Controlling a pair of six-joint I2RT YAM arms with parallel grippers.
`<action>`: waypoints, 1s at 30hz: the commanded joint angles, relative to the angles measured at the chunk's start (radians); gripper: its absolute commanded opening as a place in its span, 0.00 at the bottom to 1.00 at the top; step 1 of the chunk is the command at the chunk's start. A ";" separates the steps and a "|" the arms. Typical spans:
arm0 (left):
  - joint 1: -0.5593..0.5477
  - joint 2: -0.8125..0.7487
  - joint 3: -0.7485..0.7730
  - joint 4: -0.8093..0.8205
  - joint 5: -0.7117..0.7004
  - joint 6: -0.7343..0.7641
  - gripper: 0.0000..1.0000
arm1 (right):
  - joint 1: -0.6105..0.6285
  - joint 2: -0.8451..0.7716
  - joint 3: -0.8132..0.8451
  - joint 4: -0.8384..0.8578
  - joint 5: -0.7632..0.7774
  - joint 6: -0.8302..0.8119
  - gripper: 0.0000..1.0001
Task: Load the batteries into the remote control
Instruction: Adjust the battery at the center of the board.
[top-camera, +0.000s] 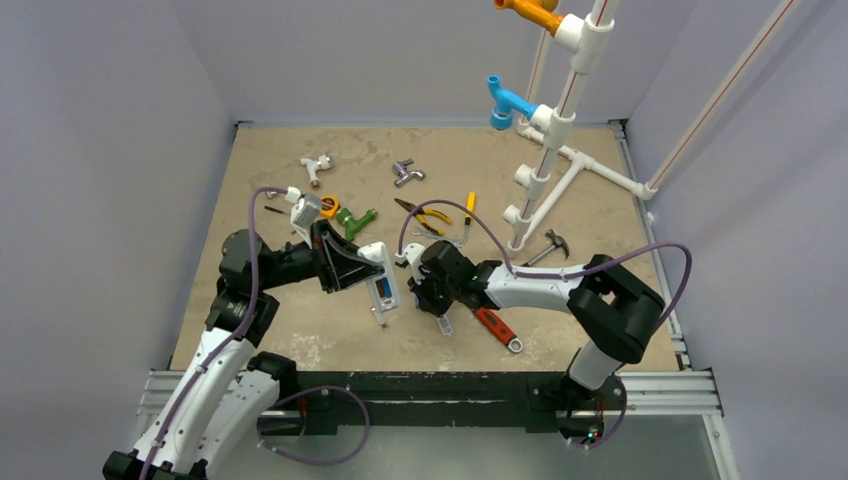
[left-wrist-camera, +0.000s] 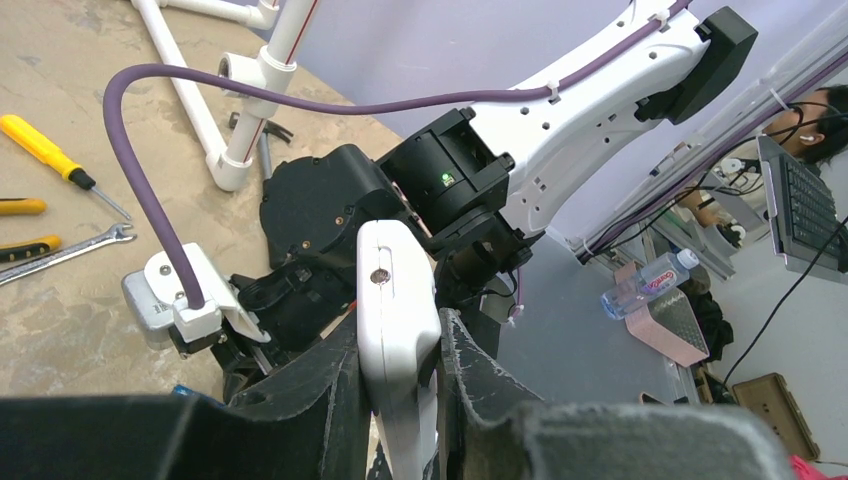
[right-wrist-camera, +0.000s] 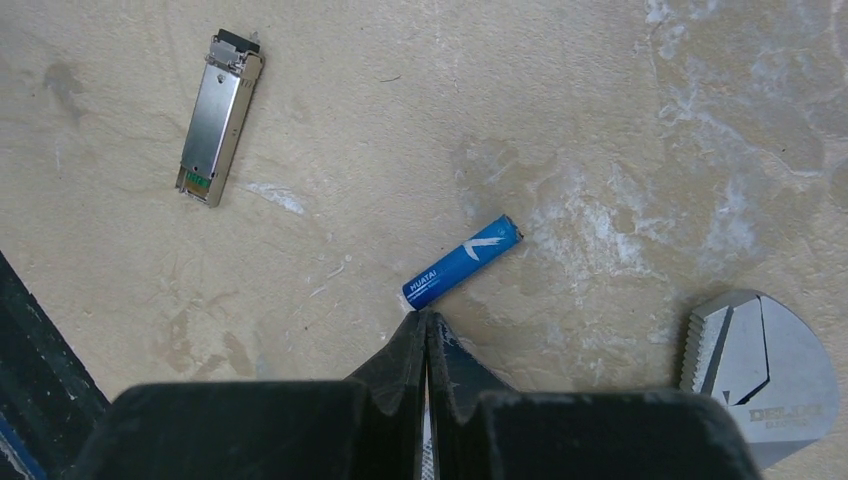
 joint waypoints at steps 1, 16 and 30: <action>0.003 -0.003 0.041 0.062 -0.008 -0.002 0.00 | 0.005 0.015 0.005 0.061 -0.034 0.036 0.00; 0.003 -0.008 0.040 0.047 -0.003 0.008 0.00 | 0.005 0.061 0.020 0.142 -0.049 0.097 0.00; 0.004 -0.022 0.039 0.026 -0.009 0.021 0.00 | 0.004 0.112 0.034 0.236 -0.015 0.198 0.00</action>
